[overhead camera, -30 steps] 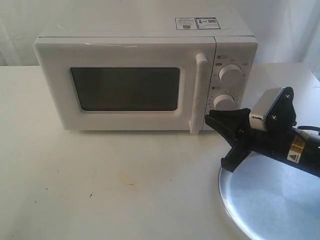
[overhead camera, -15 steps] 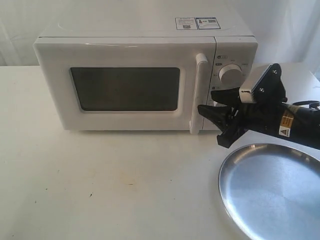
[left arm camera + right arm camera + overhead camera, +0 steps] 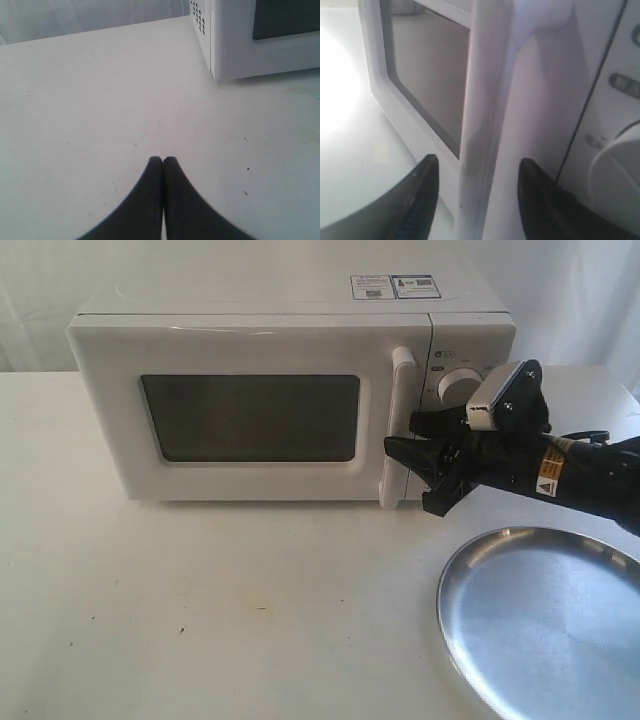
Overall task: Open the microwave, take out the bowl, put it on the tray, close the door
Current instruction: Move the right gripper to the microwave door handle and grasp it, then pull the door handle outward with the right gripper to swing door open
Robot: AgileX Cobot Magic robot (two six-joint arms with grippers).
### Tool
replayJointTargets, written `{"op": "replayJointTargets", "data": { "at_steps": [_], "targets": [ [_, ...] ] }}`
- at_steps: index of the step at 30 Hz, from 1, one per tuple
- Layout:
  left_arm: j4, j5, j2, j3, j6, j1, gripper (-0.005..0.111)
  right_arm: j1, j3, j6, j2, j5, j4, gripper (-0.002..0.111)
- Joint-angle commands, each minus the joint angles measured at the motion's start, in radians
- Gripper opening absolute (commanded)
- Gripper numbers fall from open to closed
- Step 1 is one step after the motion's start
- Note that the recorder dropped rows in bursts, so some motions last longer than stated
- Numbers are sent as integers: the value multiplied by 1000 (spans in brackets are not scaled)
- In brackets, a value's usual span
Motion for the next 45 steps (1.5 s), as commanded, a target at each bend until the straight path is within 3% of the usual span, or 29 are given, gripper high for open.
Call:
{"op": "replayJointTargets", "data": {
  "at_steps": [1, 3, 9, 25, 45],
  "targets": [
    [-4, -2, -2, -1, -6, -1, 0, -5, -25, 57, 2, -48, -77, 45],
    [-4, -2, -2, -1, -6, -1, 0, -5, -29, 77, 2, -48, -91, 37],
    [-4, -2, -2, -1, -6, -1, 0, -5, -36, 77, 15, -58, -101, -1],
    [-4, -2, -2, -1, -6, -1, 0, -5, -42, 72, 57, -154, -334, 0],
    [-4, -2, -2, -1, -6, -1, 0, 127, -61, 156, 8, -154, -506, 0]
  ]
}}
